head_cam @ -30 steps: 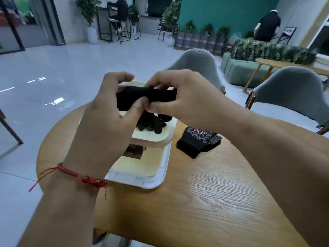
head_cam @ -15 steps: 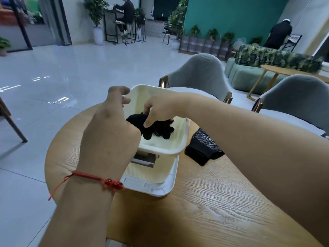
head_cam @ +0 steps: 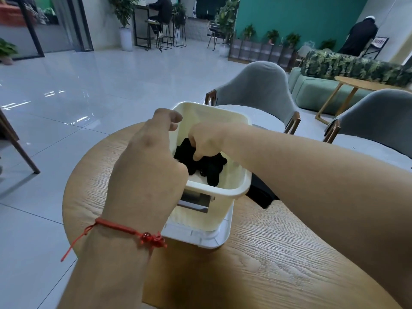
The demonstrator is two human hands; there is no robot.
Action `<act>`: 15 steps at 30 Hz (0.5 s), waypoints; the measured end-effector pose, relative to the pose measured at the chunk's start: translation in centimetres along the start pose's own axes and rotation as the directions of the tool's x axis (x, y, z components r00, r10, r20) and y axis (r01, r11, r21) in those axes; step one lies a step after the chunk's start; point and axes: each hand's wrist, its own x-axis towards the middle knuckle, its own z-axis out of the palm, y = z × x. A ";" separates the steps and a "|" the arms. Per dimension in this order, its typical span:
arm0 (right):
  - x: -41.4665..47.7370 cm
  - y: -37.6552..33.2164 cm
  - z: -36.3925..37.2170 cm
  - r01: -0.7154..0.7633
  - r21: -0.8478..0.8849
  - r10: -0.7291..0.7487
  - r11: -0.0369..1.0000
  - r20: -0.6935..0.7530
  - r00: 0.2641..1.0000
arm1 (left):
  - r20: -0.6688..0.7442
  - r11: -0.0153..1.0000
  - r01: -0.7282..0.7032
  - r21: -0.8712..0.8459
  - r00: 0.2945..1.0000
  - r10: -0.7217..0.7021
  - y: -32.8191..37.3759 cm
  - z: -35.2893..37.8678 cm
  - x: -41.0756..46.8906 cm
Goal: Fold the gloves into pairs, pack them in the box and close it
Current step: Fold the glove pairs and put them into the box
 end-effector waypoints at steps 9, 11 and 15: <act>-0.7 -0.4 0.2 0.007 -0.019 -0.007 1.000 -0.012 1.000 | -0.006 1.000 -0.005 -0.001 1.000 0.005 0.2 0.2 0.0; -1.5 -0.4 -0.4 0.039 -0.066 -0.043 0.997 -0.059 0.997 | -0.020 1.000 -0.014 -0.009 1.000 0.014 0.2 0.4 0.2; -4.6 -0.1 -2.0 0.071 -0.065 -0.083 0.995 -0.216 0.973 | -0.038 0.999 -0.032 -0.014 0.999 0.032 0.7 0.2 -0.2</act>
